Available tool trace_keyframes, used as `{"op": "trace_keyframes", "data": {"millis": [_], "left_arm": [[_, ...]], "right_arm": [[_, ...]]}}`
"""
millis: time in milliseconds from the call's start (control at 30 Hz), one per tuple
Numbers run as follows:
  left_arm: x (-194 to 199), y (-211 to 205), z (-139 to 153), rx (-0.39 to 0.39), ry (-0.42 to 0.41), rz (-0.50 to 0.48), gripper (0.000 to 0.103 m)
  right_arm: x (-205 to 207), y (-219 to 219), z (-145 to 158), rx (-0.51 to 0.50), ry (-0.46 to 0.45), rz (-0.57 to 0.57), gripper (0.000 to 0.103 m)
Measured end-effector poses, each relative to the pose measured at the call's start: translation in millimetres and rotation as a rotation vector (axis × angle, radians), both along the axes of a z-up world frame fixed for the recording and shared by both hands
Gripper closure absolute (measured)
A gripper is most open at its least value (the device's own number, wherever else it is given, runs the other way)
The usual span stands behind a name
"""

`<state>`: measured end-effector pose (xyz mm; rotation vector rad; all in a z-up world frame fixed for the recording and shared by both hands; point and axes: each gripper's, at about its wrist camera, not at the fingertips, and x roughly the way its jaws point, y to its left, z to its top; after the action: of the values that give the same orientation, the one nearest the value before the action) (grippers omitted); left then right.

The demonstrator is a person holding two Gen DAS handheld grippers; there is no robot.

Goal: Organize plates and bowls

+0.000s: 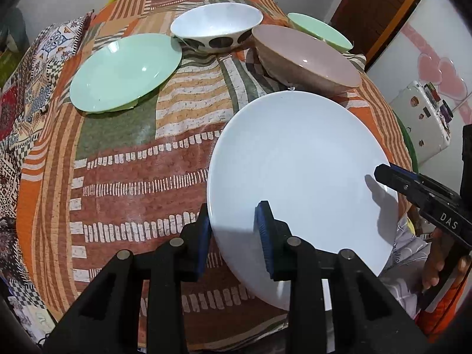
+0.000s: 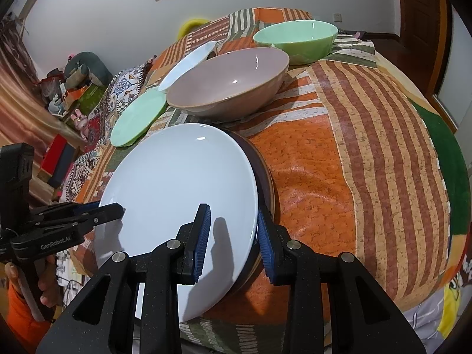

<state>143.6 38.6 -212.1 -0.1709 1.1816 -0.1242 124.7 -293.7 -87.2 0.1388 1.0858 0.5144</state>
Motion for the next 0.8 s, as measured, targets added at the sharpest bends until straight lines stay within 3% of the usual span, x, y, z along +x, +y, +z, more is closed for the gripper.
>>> {"op": "trace_keyframes", "data": {"millis": [100, 233, 667, 800], "left_arm": [[1.6, 0.2, -2.5, -0.004, 0.004, 0.002, 0.072], [2.1, -9.0, -2.8, 0.068, -0.016, -0.018, 0.072], [5.8, -6.0, -4.6, 0.023, -0.008, -0.005, 0.073], [0.3, -6.0, 6.8, 0.045, -0.056, -0.003, 0.072]], "right_arm": [[0.6, -1.7, -0.3, 0.008, -0.007, -0.009, 0.074], [1.0, -1.9, 1.9, -0.004, -0.029, -0.014, 0.076], [3.3, 0.5, 2.4, -0.072, -0.066, -0.016, 0.073], [2.2, -1.2, 5.2, -0.067, -0.076, -0.021, 0.073]]}}
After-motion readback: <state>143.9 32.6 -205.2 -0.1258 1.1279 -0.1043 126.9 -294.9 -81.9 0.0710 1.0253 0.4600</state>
